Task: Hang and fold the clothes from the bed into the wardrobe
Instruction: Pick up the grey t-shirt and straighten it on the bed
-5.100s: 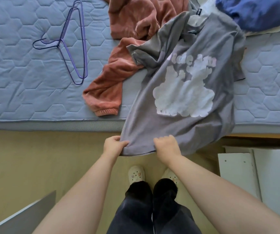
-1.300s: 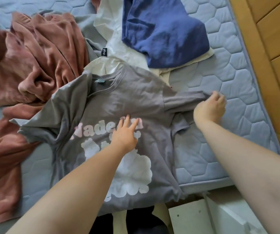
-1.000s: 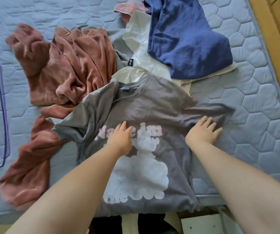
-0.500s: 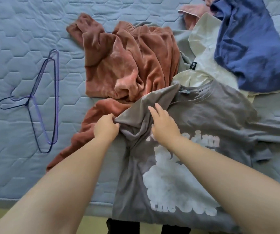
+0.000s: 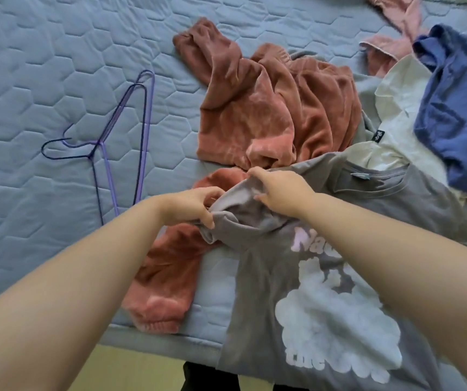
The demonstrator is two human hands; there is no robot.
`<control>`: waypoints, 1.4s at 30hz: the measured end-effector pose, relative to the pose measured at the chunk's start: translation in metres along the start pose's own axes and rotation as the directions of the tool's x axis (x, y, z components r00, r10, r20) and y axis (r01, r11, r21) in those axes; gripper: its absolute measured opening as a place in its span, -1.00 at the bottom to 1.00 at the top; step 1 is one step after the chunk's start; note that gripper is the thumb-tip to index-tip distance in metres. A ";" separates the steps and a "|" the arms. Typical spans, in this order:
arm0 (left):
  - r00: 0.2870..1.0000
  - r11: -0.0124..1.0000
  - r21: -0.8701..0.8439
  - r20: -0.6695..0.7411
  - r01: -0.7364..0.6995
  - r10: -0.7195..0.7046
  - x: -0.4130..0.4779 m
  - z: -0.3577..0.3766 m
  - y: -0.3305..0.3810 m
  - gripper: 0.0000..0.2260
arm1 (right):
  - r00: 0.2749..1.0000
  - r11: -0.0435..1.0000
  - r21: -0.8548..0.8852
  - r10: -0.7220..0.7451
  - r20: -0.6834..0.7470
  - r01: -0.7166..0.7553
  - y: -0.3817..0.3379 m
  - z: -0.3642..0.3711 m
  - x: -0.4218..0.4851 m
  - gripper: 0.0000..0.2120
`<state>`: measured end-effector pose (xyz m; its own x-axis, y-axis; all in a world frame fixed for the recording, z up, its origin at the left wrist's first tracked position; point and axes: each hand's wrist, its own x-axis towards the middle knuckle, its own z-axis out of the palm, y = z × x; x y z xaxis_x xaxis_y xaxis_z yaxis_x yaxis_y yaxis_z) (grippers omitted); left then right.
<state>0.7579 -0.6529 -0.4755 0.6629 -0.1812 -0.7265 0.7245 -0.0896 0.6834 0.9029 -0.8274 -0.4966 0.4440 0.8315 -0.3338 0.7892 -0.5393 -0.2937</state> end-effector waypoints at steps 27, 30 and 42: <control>0.568 0.981 -0.155 -0.820 -0.113 -0.064 0.015 0.023 -0.092 -0.70 | 0.906 0.899 0.320 0.373 -0.199 -0.299 -0.055 0.012 0.049 -0.58; 0.585 0.992 -0.112 -0.802 0.052 -0.121 -0.001 0.017 -0.115 -0.69 | 0.954 0.950 0.125 0.294 -0.055 -0.286 -0.067 0.024 0.045 -0.34; 0.232 0.950 -0.274 -0.924 0.148 -0.303 -0.050 -0.058 -0.177 -0.63 | 0.993 0.978 0.192 0.065 0.104 -0.084 -0.198 0.093 0.060 -0.49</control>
<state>0.6073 -0.5707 -0.5639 0.1093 0.8902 -0.4423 0.8383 0.1566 0.5222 0.7335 -0.6831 -0.5416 0.4477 0.7766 -0.4431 0.6530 -0.6225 -0.4313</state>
